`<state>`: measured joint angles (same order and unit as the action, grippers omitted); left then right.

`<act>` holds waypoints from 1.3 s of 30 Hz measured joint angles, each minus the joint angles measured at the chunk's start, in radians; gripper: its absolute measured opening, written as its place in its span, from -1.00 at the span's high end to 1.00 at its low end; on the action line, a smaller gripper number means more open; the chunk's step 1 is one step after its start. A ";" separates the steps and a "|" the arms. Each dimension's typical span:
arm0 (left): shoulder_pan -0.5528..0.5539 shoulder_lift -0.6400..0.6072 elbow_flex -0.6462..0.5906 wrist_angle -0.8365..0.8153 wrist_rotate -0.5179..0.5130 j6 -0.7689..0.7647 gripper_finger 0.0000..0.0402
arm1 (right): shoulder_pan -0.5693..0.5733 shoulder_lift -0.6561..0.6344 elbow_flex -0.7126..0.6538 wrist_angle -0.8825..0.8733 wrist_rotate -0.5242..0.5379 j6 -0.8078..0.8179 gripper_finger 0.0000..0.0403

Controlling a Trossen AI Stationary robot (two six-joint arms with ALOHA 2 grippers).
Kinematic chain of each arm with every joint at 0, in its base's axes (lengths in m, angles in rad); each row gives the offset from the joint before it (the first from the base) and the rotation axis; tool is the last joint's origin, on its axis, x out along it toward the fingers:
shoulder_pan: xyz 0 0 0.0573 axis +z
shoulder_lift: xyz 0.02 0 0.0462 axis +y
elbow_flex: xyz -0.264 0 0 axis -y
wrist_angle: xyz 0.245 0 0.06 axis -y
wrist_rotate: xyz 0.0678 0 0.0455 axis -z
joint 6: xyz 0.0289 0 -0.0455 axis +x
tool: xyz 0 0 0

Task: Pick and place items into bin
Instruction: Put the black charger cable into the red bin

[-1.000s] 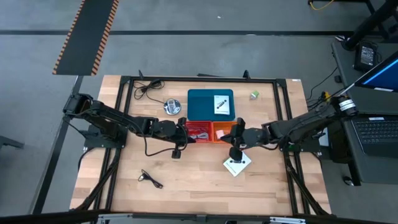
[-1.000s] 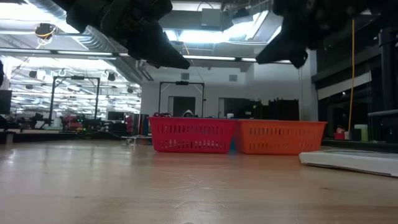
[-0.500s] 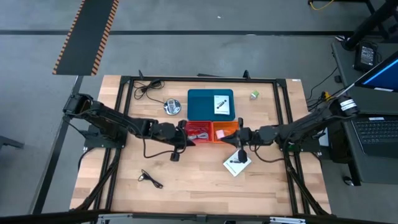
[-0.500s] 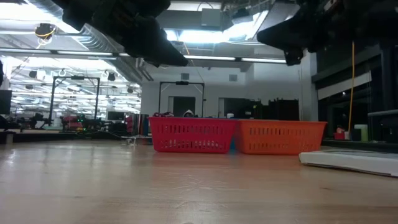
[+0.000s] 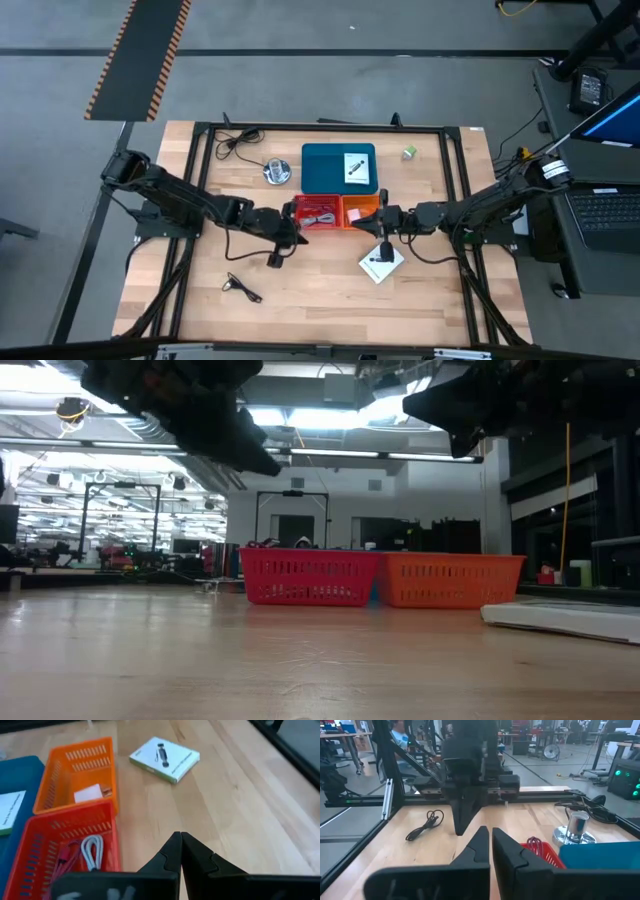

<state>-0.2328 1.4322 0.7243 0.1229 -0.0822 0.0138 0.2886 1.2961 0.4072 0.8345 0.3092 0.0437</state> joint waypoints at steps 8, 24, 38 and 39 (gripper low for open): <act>-0.091 0.000 0.137 -0.361 -0.115 -0.130 1.00 | 0.000 0.000 0.000 -0.001 0.000 -0.004 0.98; -0.316 0.005 0.310 -0.784 -0.128 -0.541 0.99 | 0.000 0.000 0.000 -0.001 0.000 -0.052 0.98; -0.492 0.208 0.413 -0.958 0.131 -0.794 0.99 | 0.000 0.000 0.000 -0.009 0.000 0.025 0.98; -0.499 0.224 0.421 -0.982 0.151 -0.787 0.99 | 0.000 0.000 0.000 -0.009 0.000 0.032 0.98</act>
<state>-0.7320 1.6566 1.1453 -0.8586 0.0685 -0.7728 0.2886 1.2961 0.4076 0.8255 0.3092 0.0757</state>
